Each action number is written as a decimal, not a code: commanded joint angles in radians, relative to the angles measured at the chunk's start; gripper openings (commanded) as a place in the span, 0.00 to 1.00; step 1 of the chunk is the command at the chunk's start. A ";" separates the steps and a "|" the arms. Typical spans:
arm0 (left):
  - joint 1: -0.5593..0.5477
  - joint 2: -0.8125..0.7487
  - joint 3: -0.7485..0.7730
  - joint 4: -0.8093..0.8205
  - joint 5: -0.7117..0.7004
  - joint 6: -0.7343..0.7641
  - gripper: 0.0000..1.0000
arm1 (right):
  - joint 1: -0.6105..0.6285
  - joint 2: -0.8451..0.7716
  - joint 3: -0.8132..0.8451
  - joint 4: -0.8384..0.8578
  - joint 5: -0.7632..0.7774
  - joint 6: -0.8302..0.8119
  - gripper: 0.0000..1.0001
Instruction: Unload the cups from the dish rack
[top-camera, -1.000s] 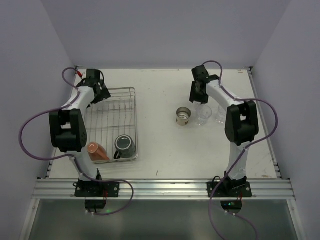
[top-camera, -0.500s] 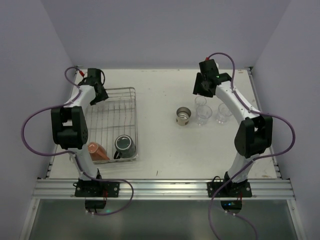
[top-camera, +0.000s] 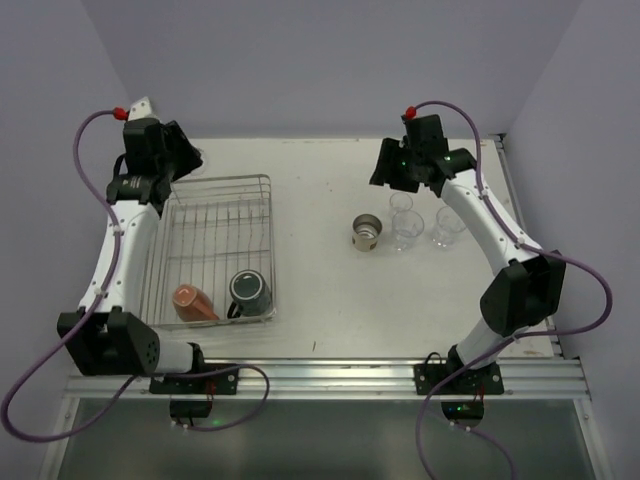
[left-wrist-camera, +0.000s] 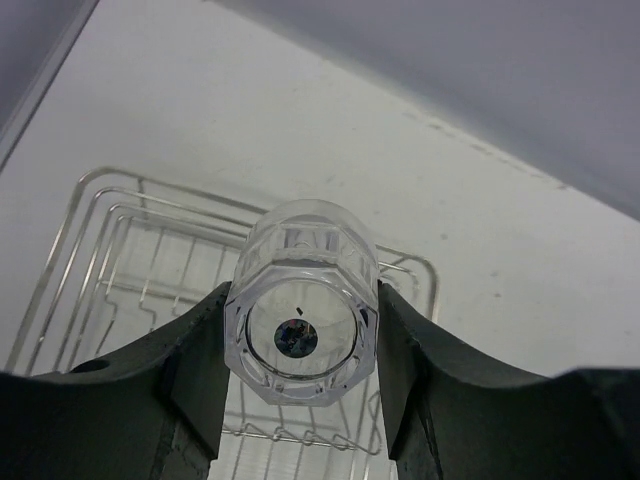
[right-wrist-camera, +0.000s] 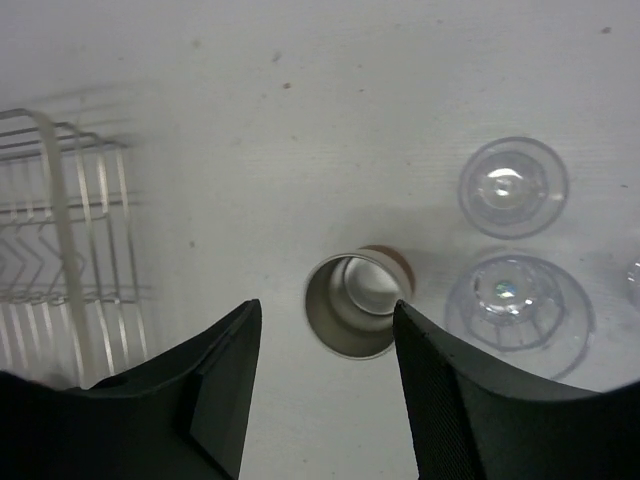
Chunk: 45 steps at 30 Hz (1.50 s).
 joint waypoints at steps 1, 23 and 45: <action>0.008 -0.105 -0.071 0.116 0.236 0.003 0.00 | 0.008 -0.043 -0.014 0.086 -0.267 0.040 0.58; -0.139 -0.343 -0.743 1.376 0.931 -0.486 0.00 | 0.110 0.038 -0.288 1.292 -1.123 0.948 0.55; -0.225 -0.317 -0.757 1.357 0.888 -0.451 0.00 | 0.170 0.099 -0.273 1.546 -1.100 1.187 0.49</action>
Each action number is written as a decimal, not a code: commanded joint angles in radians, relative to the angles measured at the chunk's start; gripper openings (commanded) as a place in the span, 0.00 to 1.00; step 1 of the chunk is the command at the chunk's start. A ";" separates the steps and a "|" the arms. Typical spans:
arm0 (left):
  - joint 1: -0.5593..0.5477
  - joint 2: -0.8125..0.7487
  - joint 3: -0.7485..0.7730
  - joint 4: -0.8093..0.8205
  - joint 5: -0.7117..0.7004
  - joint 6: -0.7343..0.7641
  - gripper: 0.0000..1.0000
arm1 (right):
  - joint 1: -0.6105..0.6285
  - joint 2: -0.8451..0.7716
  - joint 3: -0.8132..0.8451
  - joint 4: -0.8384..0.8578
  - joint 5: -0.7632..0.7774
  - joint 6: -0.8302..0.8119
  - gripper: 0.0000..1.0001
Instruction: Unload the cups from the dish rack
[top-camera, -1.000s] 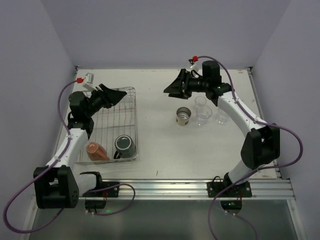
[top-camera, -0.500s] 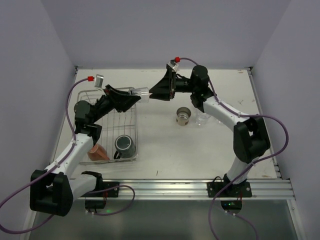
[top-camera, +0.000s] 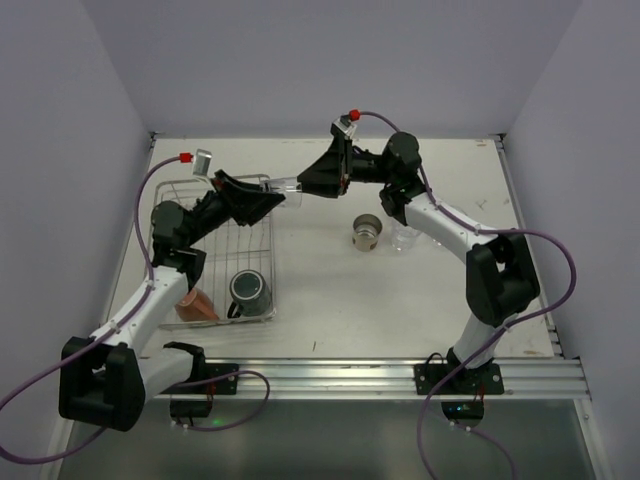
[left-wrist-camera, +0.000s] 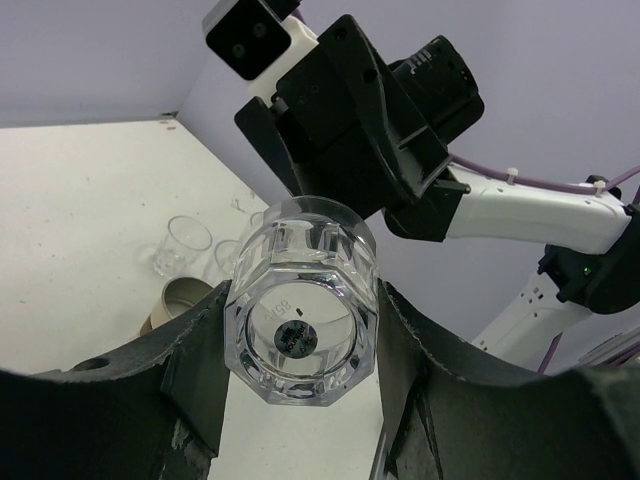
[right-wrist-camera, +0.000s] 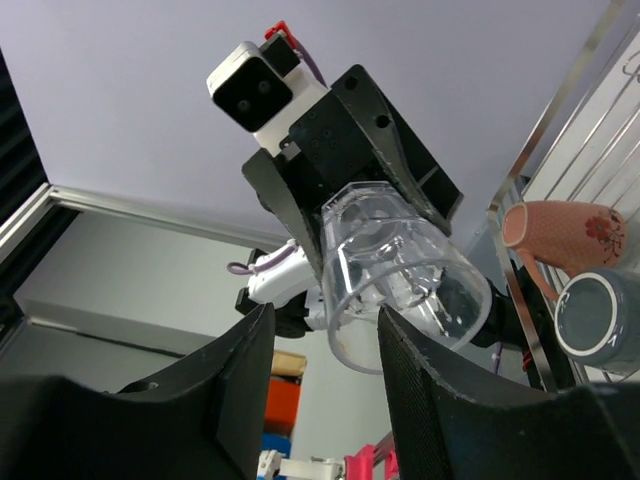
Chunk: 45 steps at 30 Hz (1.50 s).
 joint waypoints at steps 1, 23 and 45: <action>-0.013 0.014 -0.007 0.058 -0.005 0.009 0.00 | 0.016 0.016 0.032 0.133 -0.030 0.077 0.48; -0.029 -0.038 0.078 -0.236 -0.074 0.176 1.00 | 0.011 -0.023 0.049 -0.207 0.037 -0.194 0.00; -0.026 -0.021 0.414 -1.339 -0.973 0.413 1.00 | -0.101 0.119 0.451 -1.331 0.916 -1.071 0.00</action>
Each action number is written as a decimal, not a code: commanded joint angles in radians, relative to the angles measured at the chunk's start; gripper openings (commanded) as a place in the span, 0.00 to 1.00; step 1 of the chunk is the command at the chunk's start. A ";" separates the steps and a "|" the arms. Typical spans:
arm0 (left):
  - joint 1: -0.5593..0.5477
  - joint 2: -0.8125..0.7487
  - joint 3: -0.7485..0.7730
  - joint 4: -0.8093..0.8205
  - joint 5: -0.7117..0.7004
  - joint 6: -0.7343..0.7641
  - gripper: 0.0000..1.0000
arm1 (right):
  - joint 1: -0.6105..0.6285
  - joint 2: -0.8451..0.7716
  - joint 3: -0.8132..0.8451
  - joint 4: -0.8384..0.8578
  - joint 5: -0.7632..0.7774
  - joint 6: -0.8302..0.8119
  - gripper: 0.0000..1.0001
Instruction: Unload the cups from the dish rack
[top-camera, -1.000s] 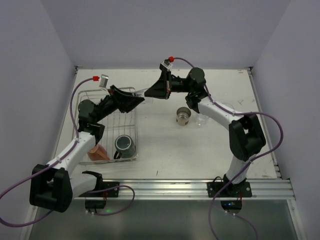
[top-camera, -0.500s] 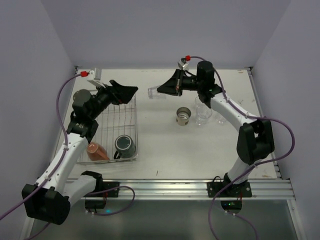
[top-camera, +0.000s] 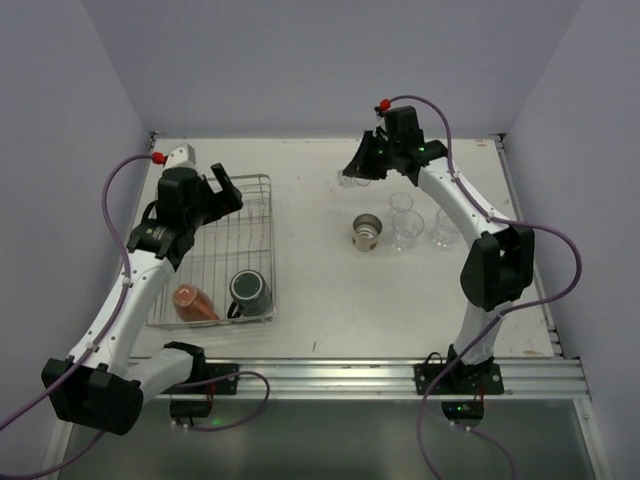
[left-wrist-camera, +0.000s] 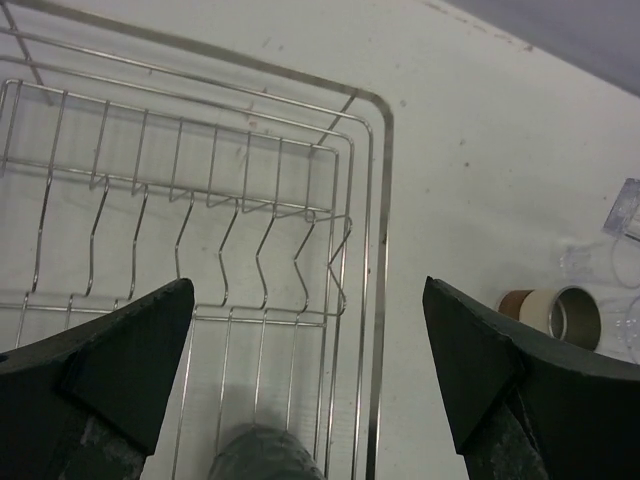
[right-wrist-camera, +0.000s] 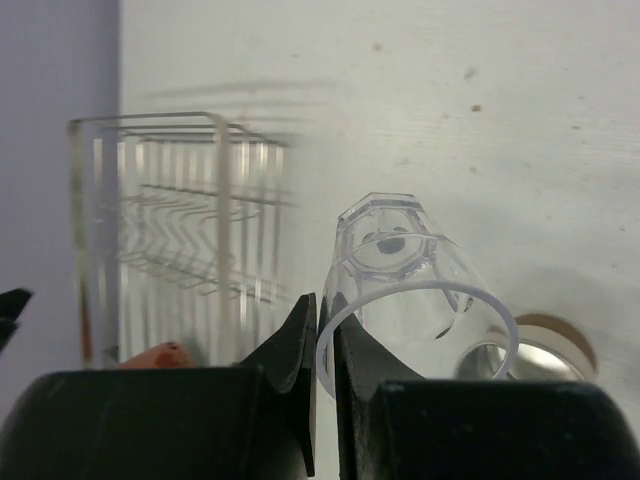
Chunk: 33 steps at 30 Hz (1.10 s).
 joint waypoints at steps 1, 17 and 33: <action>-0.002 0.002 0.020 -0.124 -0.056 0.036 1.00 | 0.031 0.069 0.059 -0.121 0.194 -0.111 0.00; -0.171 -0.004 -0.028 -0.288 -0.097 -0.017 0.99 | 0.088 0.281 0.148 -0.219 0.530 -0.179 0.00; -0.286 0.019 -0.043 -0.458 -0.109 -0.083 1.00 | 0.089 0.393 0.234 -0.280 0.590 -0.203 0.03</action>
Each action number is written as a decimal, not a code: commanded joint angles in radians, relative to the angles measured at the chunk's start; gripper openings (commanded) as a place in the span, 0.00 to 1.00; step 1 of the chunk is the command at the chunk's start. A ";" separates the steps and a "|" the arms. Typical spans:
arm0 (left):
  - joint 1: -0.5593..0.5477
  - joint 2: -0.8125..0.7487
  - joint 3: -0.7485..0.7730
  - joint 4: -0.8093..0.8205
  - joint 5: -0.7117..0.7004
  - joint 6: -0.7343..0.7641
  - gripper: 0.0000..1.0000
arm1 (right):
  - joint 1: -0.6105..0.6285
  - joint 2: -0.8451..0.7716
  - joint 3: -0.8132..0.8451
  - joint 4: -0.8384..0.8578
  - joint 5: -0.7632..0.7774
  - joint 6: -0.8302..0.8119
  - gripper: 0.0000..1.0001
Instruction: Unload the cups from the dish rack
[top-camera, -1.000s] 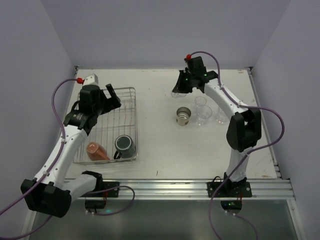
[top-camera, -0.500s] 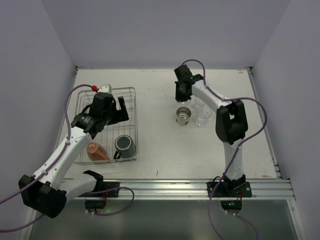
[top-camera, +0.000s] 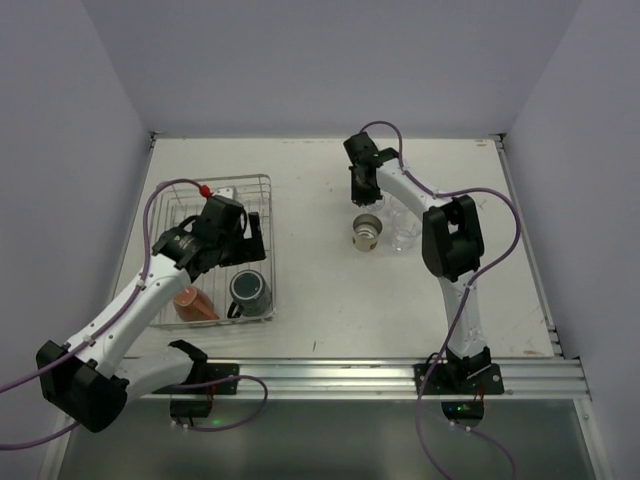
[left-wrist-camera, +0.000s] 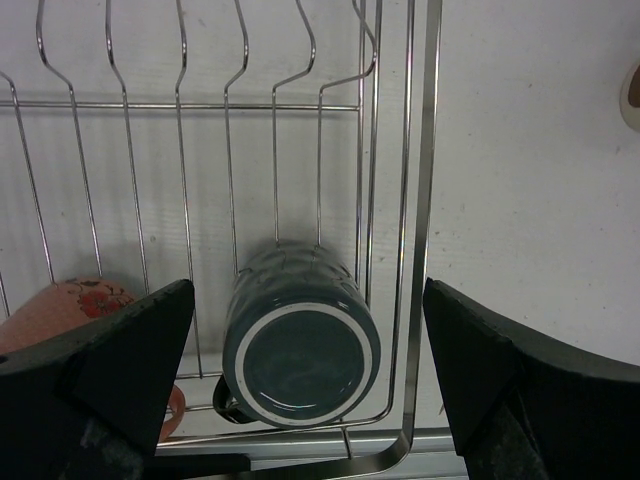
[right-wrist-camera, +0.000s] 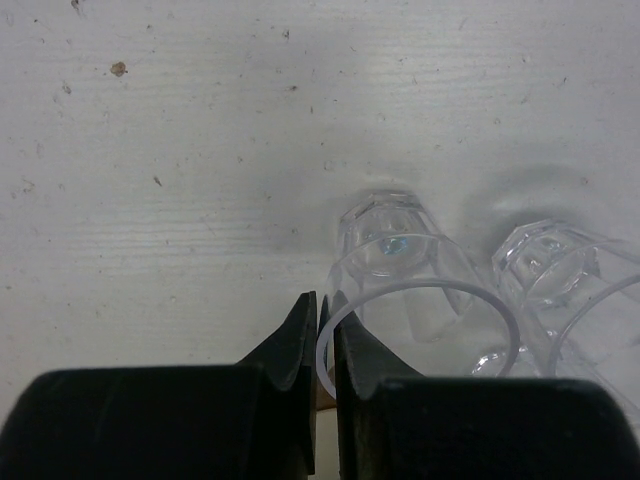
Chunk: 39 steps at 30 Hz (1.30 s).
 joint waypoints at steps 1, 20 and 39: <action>-0.006 0.006 -0.012 -0.056 -0.026 -0.027 1.00 | 0.002 0.003 0.051 -0.023 0.034 -0.018 0.04; -0.049 -0.008 -0.047 -0.160 0.075 -0.007 1.00 | 0.011 -0.102 -0.016 -0.002 0.002 -0.008 0.67; -0.076 0.022 -0.104 -0.137 0.112 -0.002 1.00 | 0.011 -0.480 -0.267 0.095 -0.049 -0.008 0.79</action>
